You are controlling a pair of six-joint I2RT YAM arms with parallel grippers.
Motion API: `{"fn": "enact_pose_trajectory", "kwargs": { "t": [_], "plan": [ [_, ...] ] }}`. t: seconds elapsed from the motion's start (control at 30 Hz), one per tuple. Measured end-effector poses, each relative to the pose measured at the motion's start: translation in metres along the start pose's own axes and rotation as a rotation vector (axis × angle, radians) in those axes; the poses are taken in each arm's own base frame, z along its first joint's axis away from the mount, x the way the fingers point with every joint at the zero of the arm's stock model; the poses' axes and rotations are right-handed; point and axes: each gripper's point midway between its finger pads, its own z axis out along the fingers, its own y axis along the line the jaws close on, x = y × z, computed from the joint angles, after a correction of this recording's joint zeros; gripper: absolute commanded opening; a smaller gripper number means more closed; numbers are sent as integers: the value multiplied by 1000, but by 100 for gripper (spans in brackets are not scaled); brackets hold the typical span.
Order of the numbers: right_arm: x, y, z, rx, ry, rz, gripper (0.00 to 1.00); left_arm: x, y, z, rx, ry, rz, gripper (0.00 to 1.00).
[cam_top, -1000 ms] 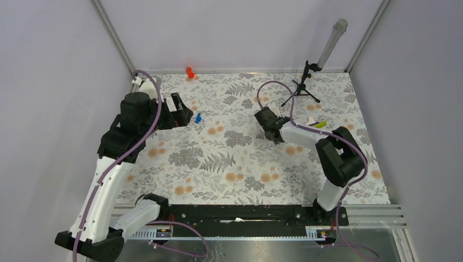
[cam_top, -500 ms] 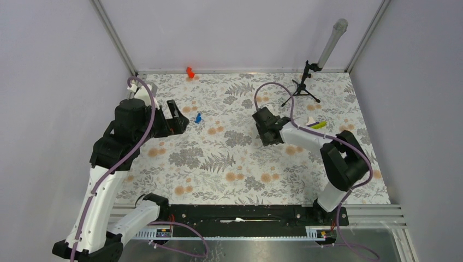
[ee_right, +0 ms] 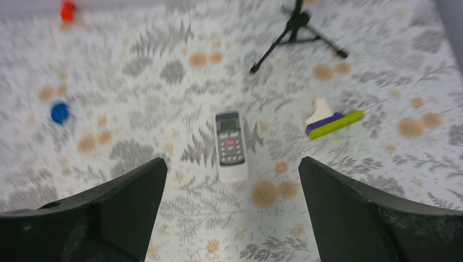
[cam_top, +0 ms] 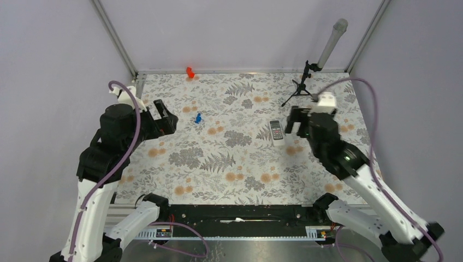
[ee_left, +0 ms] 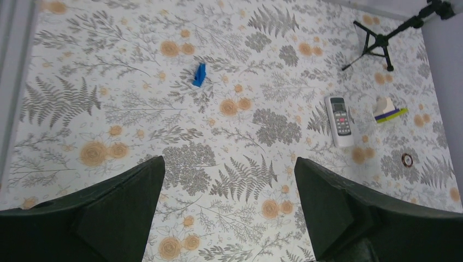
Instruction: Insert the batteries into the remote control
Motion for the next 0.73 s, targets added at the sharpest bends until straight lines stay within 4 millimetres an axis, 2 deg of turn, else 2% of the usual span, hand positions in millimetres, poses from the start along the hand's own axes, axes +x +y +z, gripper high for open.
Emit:
{"fn": "enact_pose_trajectory", "kwargs": {
  "t": [0.1, 0.2, 0.33, 0.43, 0.53, 0.63, 0.73],
  "plan": [
    [-42, -32, -45, 54, -180, 91, 100, -10, 7, -14, -21, -78, -10, 99],
    [-74, -66, -87, 123, -325, 165, 100, -16, 12, -30, -24, -170, -33, 99],
    [-99, -108, -133, 222, -469, 206, 100, -21, 20, -47, -32, -253, -60, 99],
    [-112, -136, -164, 301, -569, 189, 100, -22, 21, -47, -33, -269, -63, 99],
    [-124, -158, -190, 365, -643, 186, 100, -19, 22, -42, -38, -259, -61, 99],
    [-130, -167, -201, 400, -670, 185, 100, -17, 22, -39, -40, -255, -61, 99],
    [-131, -170, -203, 418, -671, 169, 100, -19, 21, -39, -33, -261, -62, 99]
  ]
}}
